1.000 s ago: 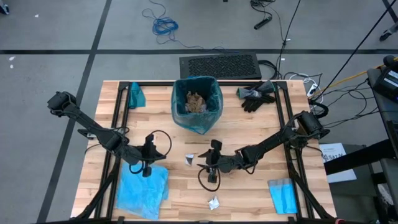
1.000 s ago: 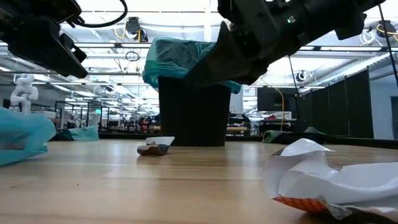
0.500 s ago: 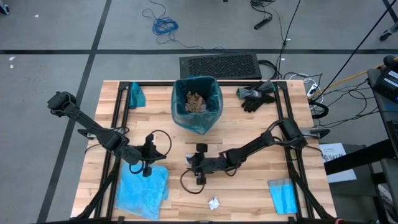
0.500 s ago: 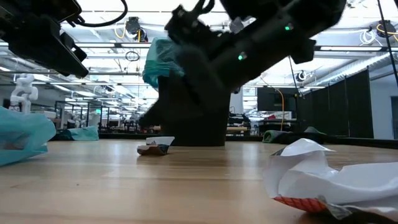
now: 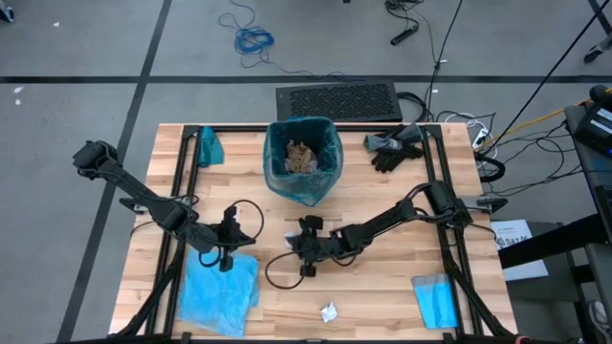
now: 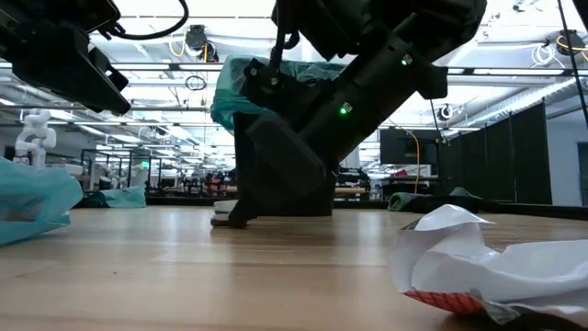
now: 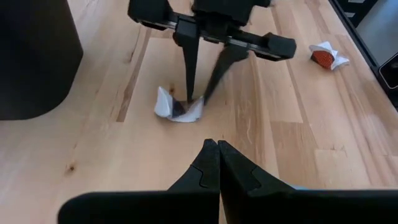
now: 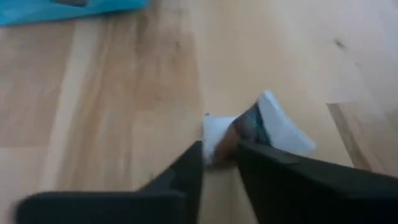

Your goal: Place trash/remove bag and relplace

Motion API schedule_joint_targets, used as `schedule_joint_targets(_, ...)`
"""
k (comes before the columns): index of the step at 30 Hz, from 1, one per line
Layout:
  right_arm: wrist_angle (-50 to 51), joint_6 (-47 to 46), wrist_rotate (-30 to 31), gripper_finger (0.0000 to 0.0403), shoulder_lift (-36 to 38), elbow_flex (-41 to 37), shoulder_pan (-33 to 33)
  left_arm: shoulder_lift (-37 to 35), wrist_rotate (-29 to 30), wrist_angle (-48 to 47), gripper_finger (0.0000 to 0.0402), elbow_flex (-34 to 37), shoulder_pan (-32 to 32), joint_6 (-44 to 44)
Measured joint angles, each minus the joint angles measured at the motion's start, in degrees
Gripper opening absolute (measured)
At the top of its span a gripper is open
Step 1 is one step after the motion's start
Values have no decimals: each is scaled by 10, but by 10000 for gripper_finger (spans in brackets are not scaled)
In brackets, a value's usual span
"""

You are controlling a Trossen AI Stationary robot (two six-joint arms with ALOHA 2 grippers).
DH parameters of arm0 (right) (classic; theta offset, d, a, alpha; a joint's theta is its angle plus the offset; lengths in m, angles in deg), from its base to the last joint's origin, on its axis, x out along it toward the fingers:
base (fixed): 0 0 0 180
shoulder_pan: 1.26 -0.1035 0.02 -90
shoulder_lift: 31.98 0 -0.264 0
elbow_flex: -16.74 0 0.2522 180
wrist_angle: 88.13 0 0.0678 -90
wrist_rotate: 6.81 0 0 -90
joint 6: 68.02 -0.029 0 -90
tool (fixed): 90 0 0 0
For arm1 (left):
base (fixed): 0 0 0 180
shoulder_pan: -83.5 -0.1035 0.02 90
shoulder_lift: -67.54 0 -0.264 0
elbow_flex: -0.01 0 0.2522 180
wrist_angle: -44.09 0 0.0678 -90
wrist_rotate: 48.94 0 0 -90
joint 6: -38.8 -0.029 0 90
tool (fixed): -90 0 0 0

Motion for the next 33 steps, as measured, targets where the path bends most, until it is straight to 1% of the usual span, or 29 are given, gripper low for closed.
schedule_joint_targets(1,-1,-1,1,34,0,0,1,0,0,0,0,0,0,0)
schedule_joint_targets(2,-4,0,3,17,0,0,1,0,0,1,0,0,0,0)
schedule_joint_targets(6,-15,-11,6,3,0,0,-1,0,0,0,0,0,0,0)
schedule_joint_targets(11,-30,-15,3,1,6,0,-4,0,0,0,0,0,0,0)
schedule_joint_targets(14,-51,-3,5,1,33,-1,-15,0,0,0,0,0,0,0)
schedule_joint_targets(20,-55,65,62,0,117,0,-29,0,0,1,0,0,0,-5)
schedule_joint_targets(25,-60,132,108,0,181,0,-10,0,2,5,0,0,0,-9)
schedule_joint_targets(29,-91,178,113,0,215,0,24,0,5,5,0,0,0,-9)
schedule_joint_targets(33,-115,201,112,0,237,0,61,0,5,5,0,0,0,-9)
